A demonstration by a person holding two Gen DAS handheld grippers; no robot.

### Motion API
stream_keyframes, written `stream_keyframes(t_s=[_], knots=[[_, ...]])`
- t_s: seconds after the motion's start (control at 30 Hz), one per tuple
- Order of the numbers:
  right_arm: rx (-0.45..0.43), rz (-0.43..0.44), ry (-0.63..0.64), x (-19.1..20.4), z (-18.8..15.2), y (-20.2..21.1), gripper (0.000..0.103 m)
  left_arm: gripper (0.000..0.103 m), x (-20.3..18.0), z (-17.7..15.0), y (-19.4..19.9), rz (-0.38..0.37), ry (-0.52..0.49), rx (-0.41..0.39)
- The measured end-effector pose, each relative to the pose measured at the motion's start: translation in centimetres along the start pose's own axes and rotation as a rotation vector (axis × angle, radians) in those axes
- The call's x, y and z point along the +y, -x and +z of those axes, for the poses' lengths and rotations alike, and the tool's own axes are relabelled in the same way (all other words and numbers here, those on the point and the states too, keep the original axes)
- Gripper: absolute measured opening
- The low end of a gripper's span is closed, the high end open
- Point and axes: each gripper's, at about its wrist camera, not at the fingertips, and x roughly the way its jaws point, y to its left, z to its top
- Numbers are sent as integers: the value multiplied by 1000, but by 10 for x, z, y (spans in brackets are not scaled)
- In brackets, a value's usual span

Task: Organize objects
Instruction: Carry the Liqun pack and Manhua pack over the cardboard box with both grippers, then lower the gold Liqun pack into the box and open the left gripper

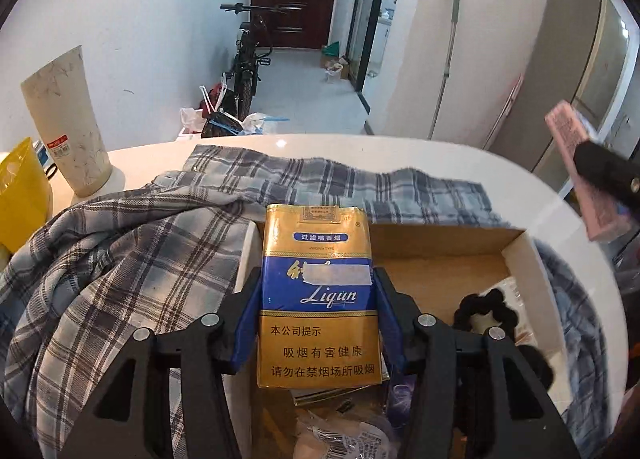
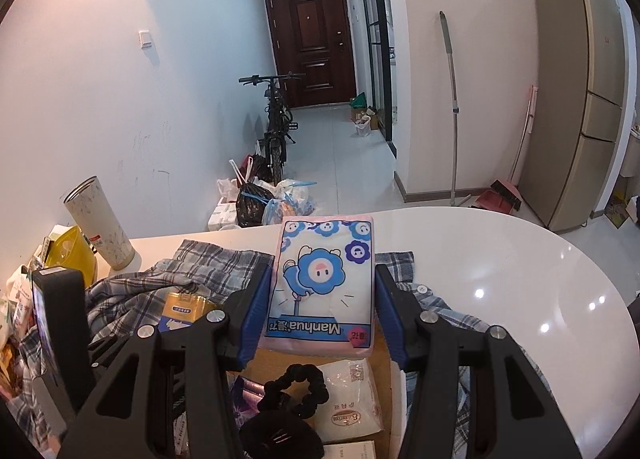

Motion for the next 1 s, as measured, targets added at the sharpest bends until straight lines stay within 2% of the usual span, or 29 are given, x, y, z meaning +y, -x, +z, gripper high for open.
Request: stream_keyframes(t_s=[0.17, 0.27, 0.3, 0.33, 0.4, 0.5, 0.57, 0.6, 0.63, 0.73, 0.83, 0.9, 1.0], knots=[[10, -4, -1, -3, -1, -2, 50, 54, -4, -3, -1, -27, 3, 25], [18, -17, -4, -3, -2, -6, 50, 59, -4, -4, 2, -19, -2, 12], [24, -28, -3, -3, -3, -8, 50, 66, -3, -3, 5, -28, -3, 1], [29, -28, -4, -2, -4, -9, 50, 77, -2, -1, 11, -39, 1, -19], [41, -14, -10, -3, -5, -12, 50, 87, 1, 2, 27, -52, 20, -88], [53, 14, -22, -2, -7, -13, 50, 88, 6, 8, 53, -28, 28, -206], [62, 41, -22, 2, -9, -15, 50, 94, 8, 10, 66, 16, 20, -274], [72, 53, -20, 5, -10, -17, 50, 103, 9, 10, 69, 37, 14, -299], [85, 64, -20, 8, -12, -20, 50, 103, 10, 11, 72, 60, 10, -321], [129, 105, -37, 12, -20, -32, 50, 103, 18, 16, 70, 90, 27, -314], [173, 140, -74, 13, -27, -46, 50, 103, 33, 17, 66, 117, 97, -293], [182, 168, -84, 14, -30, -52, 50, 103, 44, 17, 65, 96, 149, -282], [188, 184, -74, 22, -33, -57, 50, 103, 60, 17, 64, 26, 228, -254]])
